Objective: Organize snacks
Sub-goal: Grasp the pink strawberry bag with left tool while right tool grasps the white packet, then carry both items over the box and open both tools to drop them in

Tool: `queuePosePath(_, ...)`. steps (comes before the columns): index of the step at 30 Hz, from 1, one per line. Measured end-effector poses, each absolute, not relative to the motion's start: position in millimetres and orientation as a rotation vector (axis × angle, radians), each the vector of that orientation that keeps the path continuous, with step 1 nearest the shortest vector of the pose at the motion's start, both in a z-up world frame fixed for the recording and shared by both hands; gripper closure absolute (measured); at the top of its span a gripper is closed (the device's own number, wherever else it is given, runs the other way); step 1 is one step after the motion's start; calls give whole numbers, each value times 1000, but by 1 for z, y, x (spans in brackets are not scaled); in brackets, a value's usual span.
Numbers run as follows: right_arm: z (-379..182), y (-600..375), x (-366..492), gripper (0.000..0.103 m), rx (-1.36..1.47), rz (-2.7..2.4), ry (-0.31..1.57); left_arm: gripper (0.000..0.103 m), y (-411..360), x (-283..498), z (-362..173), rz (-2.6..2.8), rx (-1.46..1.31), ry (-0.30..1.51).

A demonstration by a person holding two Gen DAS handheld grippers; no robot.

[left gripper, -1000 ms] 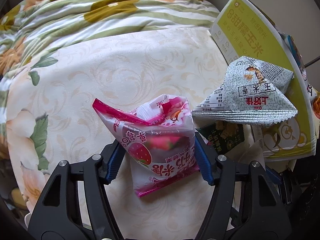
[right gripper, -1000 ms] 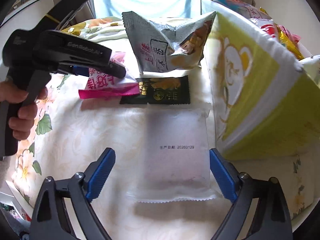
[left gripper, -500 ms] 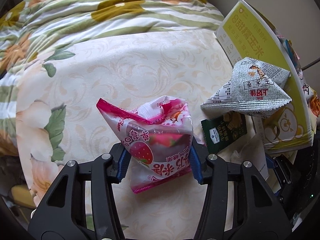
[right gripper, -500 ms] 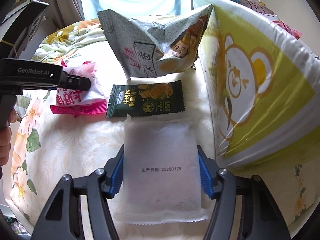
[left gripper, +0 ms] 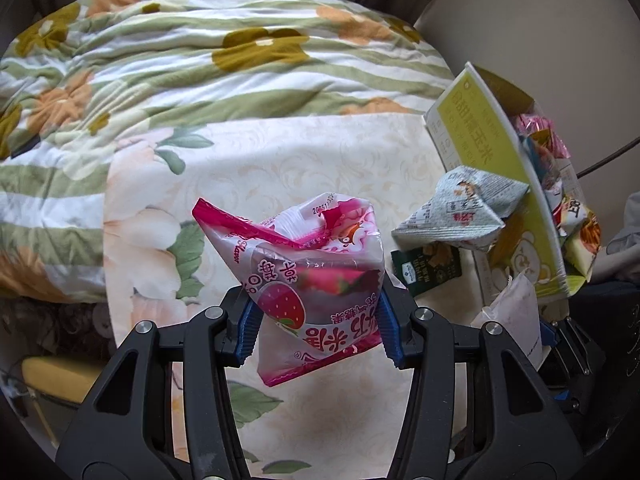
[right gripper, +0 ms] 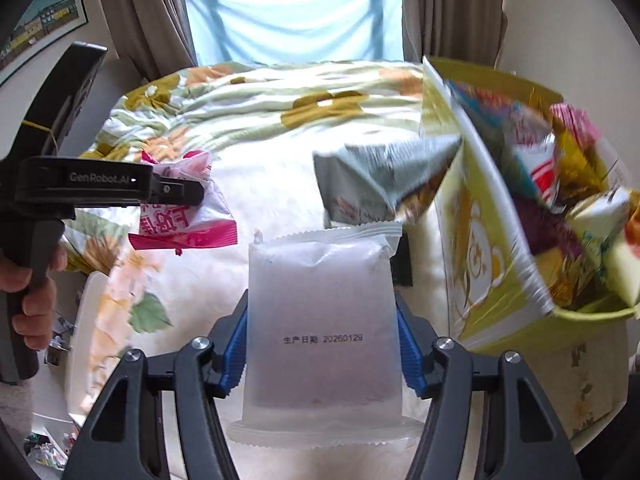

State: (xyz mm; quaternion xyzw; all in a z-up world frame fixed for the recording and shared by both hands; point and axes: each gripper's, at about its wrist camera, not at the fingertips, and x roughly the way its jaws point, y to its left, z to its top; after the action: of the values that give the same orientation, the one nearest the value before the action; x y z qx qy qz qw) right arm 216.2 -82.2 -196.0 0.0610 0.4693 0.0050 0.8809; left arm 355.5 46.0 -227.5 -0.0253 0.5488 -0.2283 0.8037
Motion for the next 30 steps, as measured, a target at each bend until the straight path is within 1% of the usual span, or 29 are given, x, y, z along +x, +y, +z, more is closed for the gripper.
queuePosePath(8, -125, -110, 206, 45, 214, -12, 889, 57, 26, 350, -143, -536, -40, 1063)
queuePosePath(12, -88, -146, 198, 45, 204, -44, 842, 57, -7, 349, -113, -566, -42, 1028)
queuePosePath(16, -64, -190, 196, 45, 198, -62, 818, 57, -56, 346, -92, -600, -51, 1013)
queuePosePath(22, -52, -258, 199, 45, 189, -73, 812, 57, -149, 338, -88, -663, -45, 1043)
queuePosePath(30, -49, -342, 197, 45, 188, -92, 808, 57, -263, 329, -109, -709, -6, 1095)
